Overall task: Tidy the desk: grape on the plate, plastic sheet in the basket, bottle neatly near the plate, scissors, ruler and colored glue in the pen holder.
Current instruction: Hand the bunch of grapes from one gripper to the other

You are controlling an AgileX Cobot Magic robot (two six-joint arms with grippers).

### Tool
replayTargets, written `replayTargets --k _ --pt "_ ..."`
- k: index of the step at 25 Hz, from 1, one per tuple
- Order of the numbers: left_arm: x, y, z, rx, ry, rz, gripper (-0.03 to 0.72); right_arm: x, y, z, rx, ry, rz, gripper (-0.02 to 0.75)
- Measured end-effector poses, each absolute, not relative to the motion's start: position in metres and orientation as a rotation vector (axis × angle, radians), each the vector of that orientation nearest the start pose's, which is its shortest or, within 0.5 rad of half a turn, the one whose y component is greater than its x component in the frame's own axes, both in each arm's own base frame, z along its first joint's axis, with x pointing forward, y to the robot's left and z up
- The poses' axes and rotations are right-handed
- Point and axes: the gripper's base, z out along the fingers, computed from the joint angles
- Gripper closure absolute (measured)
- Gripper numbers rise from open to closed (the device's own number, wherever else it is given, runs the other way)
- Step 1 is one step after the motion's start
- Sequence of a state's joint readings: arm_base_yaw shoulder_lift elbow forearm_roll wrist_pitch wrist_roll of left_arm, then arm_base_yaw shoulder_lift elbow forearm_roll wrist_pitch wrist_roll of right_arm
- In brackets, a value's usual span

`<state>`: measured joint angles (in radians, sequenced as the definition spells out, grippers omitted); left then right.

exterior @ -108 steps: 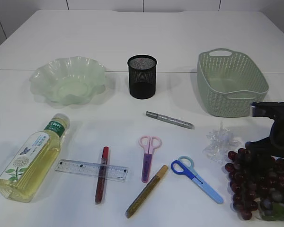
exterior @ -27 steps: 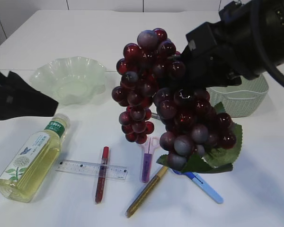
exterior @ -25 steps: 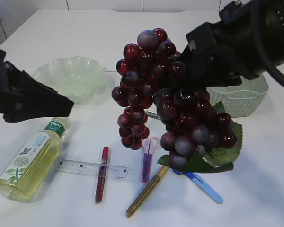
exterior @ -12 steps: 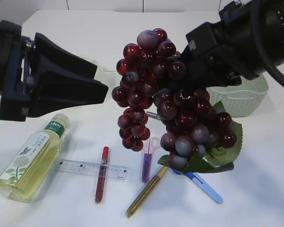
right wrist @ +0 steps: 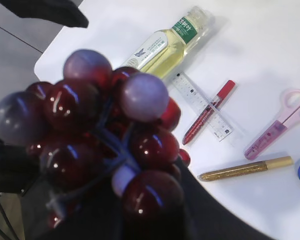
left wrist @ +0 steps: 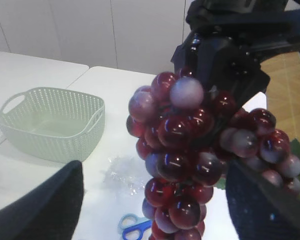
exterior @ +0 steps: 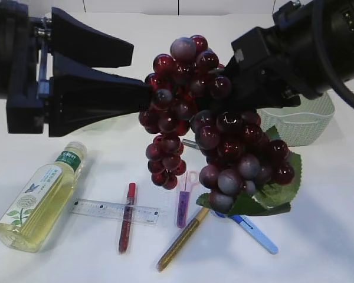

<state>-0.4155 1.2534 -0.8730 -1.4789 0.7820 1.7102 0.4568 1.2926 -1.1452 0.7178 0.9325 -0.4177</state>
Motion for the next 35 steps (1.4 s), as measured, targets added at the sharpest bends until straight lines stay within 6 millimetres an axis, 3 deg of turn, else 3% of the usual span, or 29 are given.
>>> replayTargets --k 12,29,35 --pt "0.206 -0.177 0.323 1.129 1.526 -0.934 0.024 0.213 0.16 0.355 -0.724 2.336 0.931 0.579" --pt "0.228 -0.188 0.303 1.065 1.566 -0.983 0.031 0.211 0.163 0.358 -0.732 2.305 1.001 0.578" --pt "0.237 -0.193 0.304 1.081 1.553 -0.985 0.045 0.212 0.163 0.358 -0.741 2.294 0.994 0.578"
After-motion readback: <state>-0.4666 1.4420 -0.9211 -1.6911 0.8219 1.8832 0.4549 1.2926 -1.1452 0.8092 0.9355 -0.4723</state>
